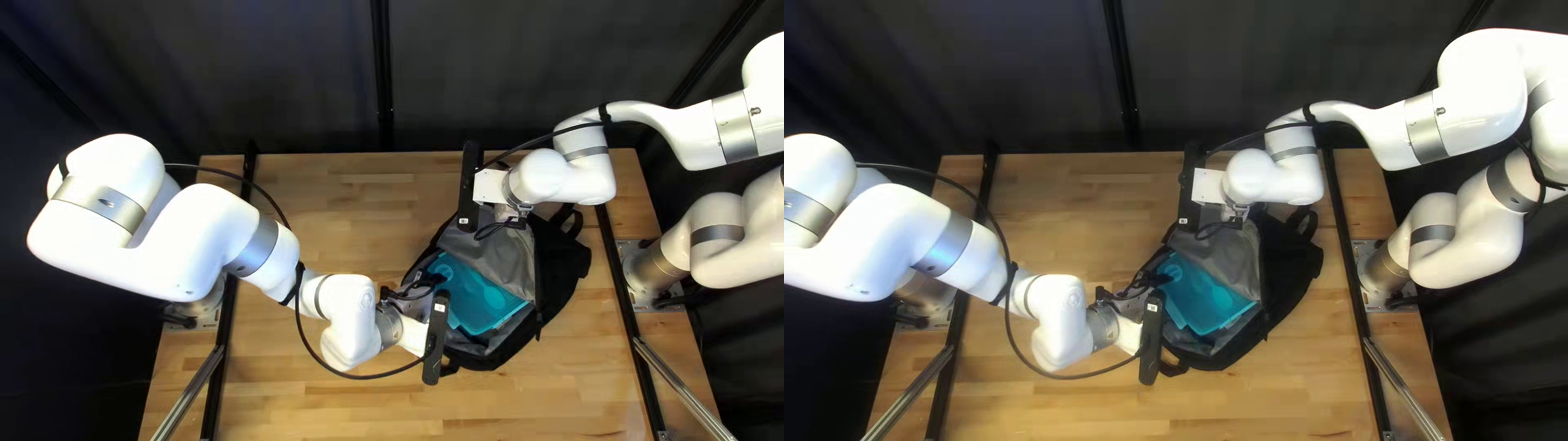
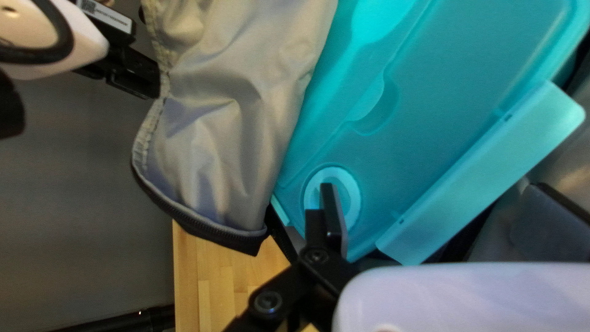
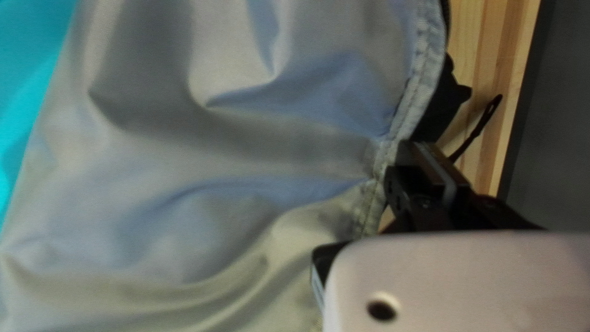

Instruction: Remove a lunch box from a kids backpack

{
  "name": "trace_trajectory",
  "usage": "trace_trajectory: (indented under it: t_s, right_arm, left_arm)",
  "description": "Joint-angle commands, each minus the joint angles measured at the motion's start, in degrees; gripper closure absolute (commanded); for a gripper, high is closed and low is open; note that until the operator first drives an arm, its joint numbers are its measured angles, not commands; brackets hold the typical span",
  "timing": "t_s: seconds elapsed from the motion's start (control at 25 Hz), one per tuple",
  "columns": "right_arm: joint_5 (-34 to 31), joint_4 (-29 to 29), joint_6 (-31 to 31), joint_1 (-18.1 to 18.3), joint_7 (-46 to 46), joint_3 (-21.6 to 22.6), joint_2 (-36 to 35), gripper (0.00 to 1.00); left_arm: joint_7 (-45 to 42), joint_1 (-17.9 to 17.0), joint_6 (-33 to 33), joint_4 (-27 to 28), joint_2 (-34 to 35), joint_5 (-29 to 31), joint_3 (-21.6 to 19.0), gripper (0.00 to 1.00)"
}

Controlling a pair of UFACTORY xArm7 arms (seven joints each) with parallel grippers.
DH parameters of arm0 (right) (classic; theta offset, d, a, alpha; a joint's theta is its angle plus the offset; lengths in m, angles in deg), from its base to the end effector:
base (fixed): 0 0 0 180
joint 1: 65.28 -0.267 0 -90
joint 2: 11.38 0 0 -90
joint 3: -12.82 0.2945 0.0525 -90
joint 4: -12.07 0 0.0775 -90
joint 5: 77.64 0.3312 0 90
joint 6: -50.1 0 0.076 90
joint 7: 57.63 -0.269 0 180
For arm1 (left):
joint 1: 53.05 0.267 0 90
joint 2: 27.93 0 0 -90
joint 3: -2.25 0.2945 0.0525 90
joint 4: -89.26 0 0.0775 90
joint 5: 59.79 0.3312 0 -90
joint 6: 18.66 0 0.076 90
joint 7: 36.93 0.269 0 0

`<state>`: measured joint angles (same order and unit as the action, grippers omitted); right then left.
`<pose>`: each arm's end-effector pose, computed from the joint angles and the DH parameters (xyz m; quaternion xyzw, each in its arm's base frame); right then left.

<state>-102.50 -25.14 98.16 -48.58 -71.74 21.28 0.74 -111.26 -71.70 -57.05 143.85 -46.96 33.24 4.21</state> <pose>0.3681 -0.1216 0.1533 0.9829 -0.0507 0.0163 0.1760 0.5639 -0.0561 0.0986 -0.8798 0.1781 -0.3003 0.3226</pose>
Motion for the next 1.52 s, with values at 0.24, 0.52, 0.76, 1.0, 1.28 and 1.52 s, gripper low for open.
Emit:
trace_trajectory:
  t_s: [0.24, 0.52, 0.76, 1.0, 1.28, 1.52]
  right_arm:
    - [-0.15, -0.09, -0.31, -0.01, -0.22, 0.07, -0.33, 1.0]
    - [-0.21, -0.1, -0.24, 0.01, -0.18, 0.06, -0.19, 1.0]
    - [-0.32, -0.24, -0.73, 0.07, -0.19, 0.02, -0.81, 1.0]
    - [-0.27, 0.01, -0.7, 0.03, -0.17, 0.03, -0.45, 1.0]
    - [-0.33, 0.11, -1.07, 0.13, -0.13, -0.1, -0.67, 1.0]
    - [-0.14, 0.07, -0.77, 0.12, 0.18, -0.19, -0.39, 1.0]
  left_arm:
    - [0.32, -0.2, -1.19, 0.49, -0.08, -0.14, 0.1, 0.0]
    - [1.28, -1.43, -3.93, -0.99, 2.38, -1.61, -0.56, 0.0]
    - [1.64, -1.69, -4.53, -0.44, 2.46, -1.75, -0.69, 0.0]
    - [1.03, -1.41, -3.57, -0.21, 2.15, -0.75, -0.51, 0.84]
    - [0.87, -1.44, -2.68, -0.15, 2.03, -0.12, -0.67, 1.0]
    - [-0.31, -0.65, -0.04, 1.22, -0.11, 1.52, -0.43, 1.0]
